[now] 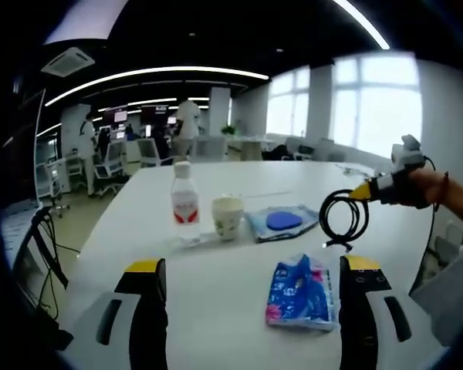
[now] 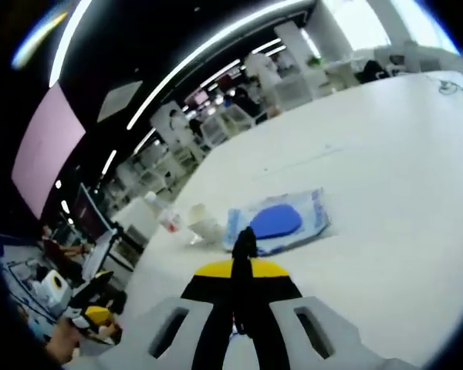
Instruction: Arrange the tabletop items into an orderly group along one side of the table until the central work area is clear of visible clutter.
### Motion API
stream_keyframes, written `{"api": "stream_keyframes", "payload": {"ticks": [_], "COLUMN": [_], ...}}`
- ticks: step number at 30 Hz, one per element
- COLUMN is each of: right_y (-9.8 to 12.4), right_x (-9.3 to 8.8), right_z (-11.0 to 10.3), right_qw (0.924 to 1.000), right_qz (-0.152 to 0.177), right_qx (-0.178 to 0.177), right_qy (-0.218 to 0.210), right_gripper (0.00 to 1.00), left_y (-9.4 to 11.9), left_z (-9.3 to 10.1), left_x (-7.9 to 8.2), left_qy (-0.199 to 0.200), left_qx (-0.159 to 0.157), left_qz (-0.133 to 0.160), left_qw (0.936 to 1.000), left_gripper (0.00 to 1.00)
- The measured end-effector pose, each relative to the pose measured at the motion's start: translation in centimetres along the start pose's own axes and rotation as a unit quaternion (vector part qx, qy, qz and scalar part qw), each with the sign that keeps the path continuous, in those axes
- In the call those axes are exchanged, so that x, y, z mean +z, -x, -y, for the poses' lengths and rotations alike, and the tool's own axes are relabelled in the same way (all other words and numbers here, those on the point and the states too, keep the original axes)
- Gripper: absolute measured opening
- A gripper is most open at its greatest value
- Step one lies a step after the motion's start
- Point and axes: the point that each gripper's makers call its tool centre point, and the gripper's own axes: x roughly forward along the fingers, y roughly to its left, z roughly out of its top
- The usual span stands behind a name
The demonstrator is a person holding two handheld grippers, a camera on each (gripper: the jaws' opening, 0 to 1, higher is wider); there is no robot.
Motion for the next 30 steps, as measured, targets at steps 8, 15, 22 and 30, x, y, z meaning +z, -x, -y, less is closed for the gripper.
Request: {"api": "stream_keyframes", "payload": {"ticks": [8,15,22,30], "right_y": [-0.3,-0.2,-0.1,-0.5], "right_x": [0.1,-0.2,0.0,0.1], "right_z": [2.6,5.4,7.3,10.6], "right_qw": [0.9995,0.9972,0.9953,0.9899], "right_qz": [-0.003,-0.011,-0.016,-0.034], "right_qx": [-0.030,-0.072,-0.095,-0.137], "right_qy": [-0.008,0.014,0.009,0.010], "right_gripper": [0.01,0.01,0.01,0.01], "left_y": [0.1,0.3,0.5,0.5], "left_z": [-0.2,-0.3,-0.6,-0.6], "left_x": [0.0,0.0,-0.2,-0.4], "left_qy": [-0.001,0.001,0.004,-0.009], "left_qx": [0.003,0.009,0.014,0.014], "left_qz": [-0.002,-0.001,-0.004,-0.013], "left_qw": [1.0000,1.0000,0.9999,0.9998], "left_gripper": [0.90,0.90,0.90,0.89]}}
